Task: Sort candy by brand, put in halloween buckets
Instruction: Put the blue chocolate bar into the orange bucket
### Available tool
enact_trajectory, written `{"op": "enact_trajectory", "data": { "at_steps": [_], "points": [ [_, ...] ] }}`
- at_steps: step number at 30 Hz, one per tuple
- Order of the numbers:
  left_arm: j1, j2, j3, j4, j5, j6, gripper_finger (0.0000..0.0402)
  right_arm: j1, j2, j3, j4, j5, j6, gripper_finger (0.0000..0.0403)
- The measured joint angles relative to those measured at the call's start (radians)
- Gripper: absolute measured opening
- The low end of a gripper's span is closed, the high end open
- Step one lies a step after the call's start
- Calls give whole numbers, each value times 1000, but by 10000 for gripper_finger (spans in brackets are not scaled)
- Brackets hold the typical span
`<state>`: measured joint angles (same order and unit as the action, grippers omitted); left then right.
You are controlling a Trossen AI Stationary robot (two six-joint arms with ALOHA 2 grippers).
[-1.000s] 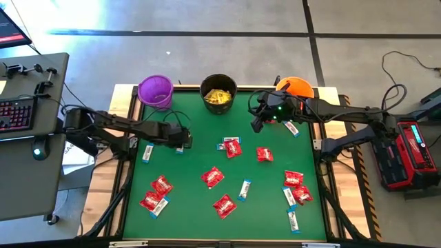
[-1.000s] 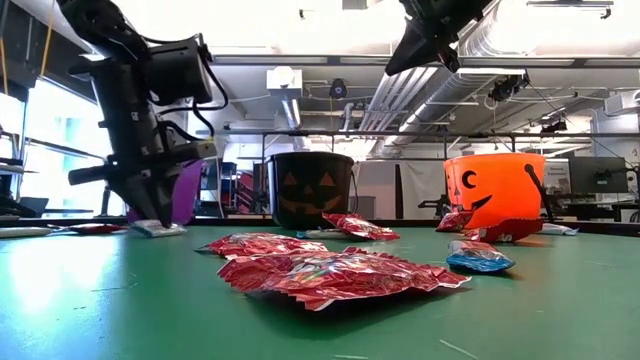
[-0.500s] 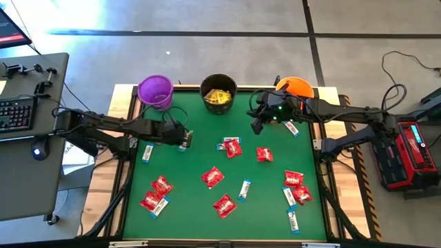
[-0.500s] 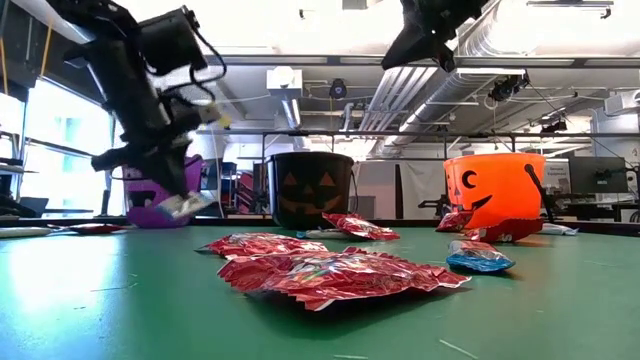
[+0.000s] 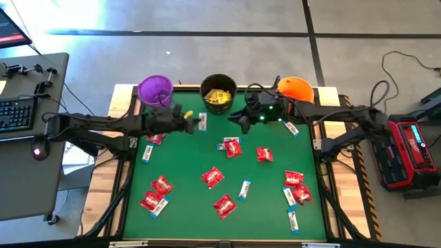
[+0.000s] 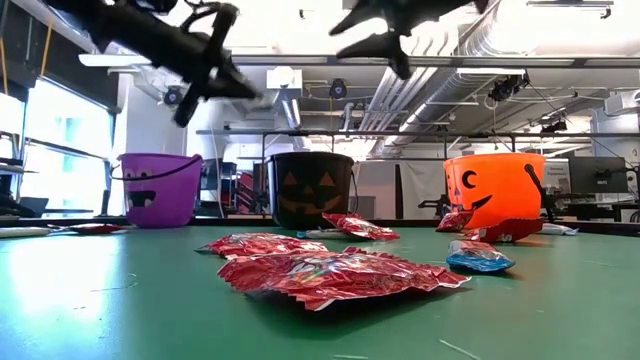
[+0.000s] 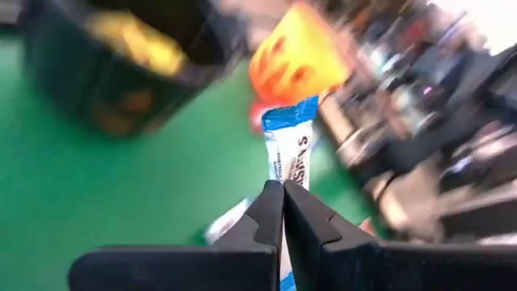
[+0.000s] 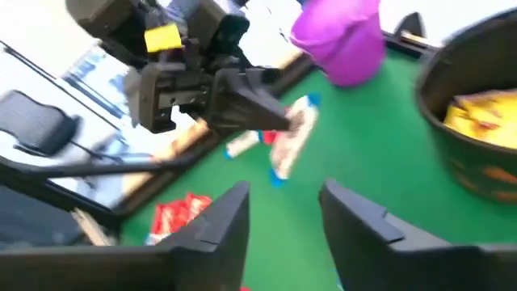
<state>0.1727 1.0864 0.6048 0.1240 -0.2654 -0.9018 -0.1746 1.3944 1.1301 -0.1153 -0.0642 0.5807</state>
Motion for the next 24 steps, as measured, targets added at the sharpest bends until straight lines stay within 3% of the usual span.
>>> {"op": "enact_trajectory", "data": {
  "at_steps": [8,15,24],
  "points": [
    [38,-4,1,251,1,71,0,28,115,0,227,-1,43,197],
    [43,-4,1,298,50,116,0,31,181,1,343,12,44,190],
    [44,-1,1,359,81,143,0,28,249,92,349,16,25,167]
  ]
}}
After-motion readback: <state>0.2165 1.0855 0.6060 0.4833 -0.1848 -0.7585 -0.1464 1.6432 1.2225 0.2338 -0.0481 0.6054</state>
